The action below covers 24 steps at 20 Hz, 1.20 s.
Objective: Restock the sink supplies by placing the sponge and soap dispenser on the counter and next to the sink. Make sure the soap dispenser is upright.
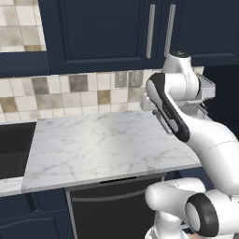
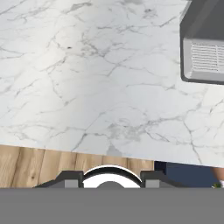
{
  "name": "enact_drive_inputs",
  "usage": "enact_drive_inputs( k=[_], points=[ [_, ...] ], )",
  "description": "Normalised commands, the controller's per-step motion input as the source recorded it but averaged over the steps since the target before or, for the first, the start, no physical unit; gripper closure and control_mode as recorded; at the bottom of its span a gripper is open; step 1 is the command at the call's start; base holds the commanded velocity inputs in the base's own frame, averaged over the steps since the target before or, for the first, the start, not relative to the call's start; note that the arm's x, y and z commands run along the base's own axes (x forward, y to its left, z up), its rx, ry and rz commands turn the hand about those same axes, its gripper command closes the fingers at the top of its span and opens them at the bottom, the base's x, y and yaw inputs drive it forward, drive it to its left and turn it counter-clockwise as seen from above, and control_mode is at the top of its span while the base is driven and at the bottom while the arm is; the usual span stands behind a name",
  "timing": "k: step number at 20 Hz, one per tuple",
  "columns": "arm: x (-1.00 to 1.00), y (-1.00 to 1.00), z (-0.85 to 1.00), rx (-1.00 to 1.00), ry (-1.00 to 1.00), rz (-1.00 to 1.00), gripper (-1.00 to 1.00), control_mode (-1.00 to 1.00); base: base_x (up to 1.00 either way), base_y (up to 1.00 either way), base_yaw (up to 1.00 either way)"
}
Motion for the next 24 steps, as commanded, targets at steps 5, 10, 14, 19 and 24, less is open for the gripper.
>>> enact_drive_inputs(
  k=[5,10,14,19,24],
  points=[
    [-0.48,-0.04,-0.1,0.0,-0.05,0.0,-1.0,-1.0,0.0,0.0,0.0],
    [-0.68,-0.9,-0.76,0.15,0.04,-0.26,-1.0,-1.0,0.0,0.0,0.0],
    [-0.08,-0.99,-0.76,0.06,0.02,-0.17,-1.0,-1.0,0.0,0.0,0.0],
    [0.0,-0.95,-0.97,0.0,0.06,-0.05,-1.0,-1.0,0.0,0.0,0.0],
    [0.0,-0.93,-1.0,0.0,0.03,-0.01,-1.0,-1.0,0.0,0.0,0.0]
  ],
)
